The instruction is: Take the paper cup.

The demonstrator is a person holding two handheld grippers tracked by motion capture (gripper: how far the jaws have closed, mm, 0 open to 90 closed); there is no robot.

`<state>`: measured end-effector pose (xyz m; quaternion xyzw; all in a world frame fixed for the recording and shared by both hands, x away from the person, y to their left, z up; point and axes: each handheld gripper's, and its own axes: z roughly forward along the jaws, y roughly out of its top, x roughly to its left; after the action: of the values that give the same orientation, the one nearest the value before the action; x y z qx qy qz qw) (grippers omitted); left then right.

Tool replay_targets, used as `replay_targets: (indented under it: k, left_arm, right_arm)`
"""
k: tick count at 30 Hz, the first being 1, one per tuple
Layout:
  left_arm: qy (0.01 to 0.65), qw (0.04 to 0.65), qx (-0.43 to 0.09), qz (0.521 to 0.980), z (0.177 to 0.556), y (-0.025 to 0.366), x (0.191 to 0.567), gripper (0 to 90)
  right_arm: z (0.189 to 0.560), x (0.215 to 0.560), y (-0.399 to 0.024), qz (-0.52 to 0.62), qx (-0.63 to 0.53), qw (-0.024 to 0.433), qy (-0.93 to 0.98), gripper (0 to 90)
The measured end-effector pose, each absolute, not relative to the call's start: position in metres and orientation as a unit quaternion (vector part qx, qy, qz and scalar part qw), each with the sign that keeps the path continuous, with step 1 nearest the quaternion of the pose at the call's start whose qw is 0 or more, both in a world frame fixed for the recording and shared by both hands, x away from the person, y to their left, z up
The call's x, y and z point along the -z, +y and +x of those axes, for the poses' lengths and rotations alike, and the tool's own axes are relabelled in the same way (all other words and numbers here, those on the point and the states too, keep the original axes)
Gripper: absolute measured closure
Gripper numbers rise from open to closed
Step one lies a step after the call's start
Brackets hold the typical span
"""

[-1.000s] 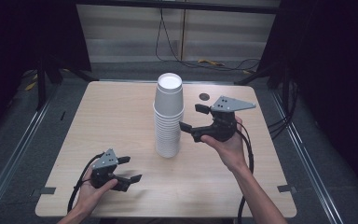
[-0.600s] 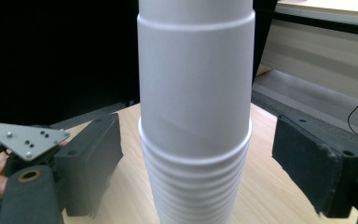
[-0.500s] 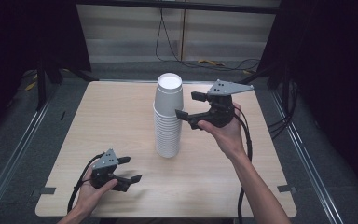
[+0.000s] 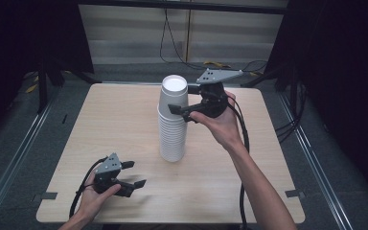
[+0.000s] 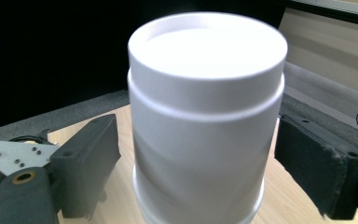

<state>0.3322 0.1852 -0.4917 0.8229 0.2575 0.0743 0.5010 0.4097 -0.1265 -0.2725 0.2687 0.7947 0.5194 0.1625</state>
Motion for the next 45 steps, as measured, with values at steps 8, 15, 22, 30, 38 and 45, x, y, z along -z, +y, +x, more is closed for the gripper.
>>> replay_targets:
  k: [8,15,22,30,38,45]
  left_arm:
    - [0.259,0.501,-0.074,0.823,0.332,0.185,0.492,16.3]
    - [0.254,0.501,-0.072,0.824,0.333,0.184,0.493,16.3]
    - [0.260,0.500,-0.077,0.823,0.333,0.185,0.492,16.5]
    - [0.259,0.501,-0.076,0.823,0.333,0.185,0.492,16.5]
    - [0.262,0.500,-0.076,0.822,0.333,0.185,0.493,15.9]
    - [0.264,0.500,-0.077,0.821,0.334,0.186,0.493,16.0]
  right_arm:
    - [0.424,0.266,-0.115,0.267,-0.500,0.145,0.811,13.9]
    - [0.427,0.264,-0.111,0.266,-0.489,0.143,0.818,14.6]
    - [0.432,0.266,-0.111,0.268,-0.490,0.134,0.818,15.1]
    - [0.435,0.266,-0.107,0.269,-0.485,0.128,0.822,17.5]
    - [0.433,0.266,-0.106,0.268,-0.485,0.134,0.822,18.0]
    - [0.433,0.265,-0.106,0.268,-0.483,0.135,0.823,18.1]
